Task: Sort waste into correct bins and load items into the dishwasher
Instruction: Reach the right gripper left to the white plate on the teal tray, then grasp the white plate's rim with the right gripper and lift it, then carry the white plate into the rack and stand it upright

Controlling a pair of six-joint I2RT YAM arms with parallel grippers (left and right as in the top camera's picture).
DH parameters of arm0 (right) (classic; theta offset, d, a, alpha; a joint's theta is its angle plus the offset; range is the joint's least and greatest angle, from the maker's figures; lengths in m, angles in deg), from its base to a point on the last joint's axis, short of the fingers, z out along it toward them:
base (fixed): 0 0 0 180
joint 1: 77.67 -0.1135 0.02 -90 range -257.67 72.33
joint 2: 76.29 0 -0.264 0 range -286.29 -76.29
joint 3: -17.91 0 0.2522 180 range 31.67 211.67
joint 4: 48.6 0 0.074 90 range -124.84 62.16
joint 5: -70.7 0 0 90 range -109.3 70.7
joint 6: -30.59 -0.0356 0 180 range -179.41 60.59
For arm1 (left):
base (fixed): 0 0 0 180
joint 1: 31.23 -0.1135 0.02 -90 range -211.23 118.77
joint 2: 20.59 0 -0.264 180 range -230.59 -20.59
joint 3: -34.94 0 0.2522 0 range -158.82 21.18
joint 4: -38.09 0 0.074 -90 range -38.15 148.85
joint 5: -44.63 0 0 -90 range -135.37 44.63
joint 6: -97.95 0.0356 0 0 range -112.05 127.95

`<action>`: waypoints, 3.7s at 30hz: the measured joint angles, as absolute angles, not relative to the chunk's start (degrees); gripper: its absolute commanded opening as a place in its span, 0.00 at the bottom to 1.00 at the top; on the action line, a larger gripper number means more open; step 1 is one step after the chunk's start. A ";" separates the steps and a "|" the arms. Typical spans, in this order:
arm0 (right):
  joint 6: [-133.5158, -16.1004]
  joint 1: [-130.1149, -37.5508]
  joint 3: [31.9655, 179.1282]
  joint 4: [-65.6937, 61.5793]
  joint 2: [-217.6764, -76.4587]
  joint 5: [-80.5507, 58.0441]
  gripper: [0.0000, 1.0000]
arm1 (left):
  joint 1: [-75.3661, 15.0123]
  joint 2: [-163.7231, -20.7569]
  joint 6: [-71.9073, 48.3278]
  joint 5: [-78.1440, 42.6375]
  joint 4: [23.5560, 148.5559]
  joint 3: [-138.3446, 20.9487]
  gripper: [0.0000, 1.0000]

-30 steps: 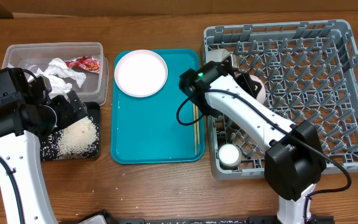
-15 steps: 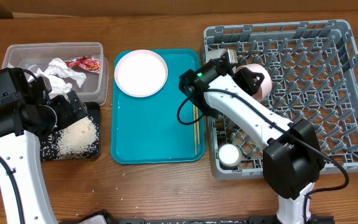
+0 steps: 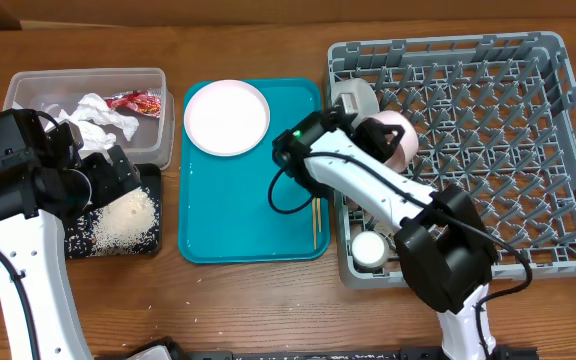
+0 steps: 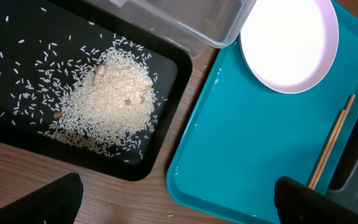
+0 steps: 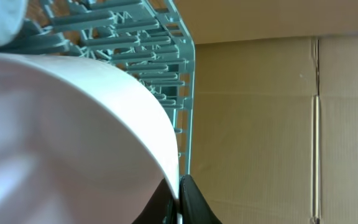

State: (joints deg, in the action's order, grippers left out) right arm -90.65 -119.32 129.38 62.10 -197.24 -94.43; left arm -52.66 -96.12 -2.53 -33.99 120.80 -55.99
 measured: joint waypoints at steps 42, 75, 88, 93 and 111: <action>-91.92 -120.50 160.07 38.08 -197.68 -56.66 0.96 | -52.66 -96.12 -2.53 -33.97 120.78 -55.99 1.00; -100.27 -116.06 153.80 17.36 -218.99 -23.57 0.14 | -52.66 -96.12 -2.51 -33.97 120.78 -55.99 1.00; -97.91 -115.62 157.82 32.03 -218.94 -22.11 0.04 | -52.66 -96.12 -2.53 -33.97 120.80 -55.99 1.00; -93.78 -114.36 163.85 43.02 -216.56 -24.75 0.04 | -52.66 -96.12 -2.53 -33.97 120.78 -55.99 1.00; -76.67 -105.20 174.25 62.28 -190.51 -60.03 0.04 | -52.66 -96.12 -2.53 -33.97 120.80 -55.99 1.00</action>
State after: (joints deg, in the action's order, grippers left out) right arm -76.67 -105.20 174.25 62.28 -190.51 -60.03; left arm -52.66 -96.12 -2.53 -33.97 120.80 -55.99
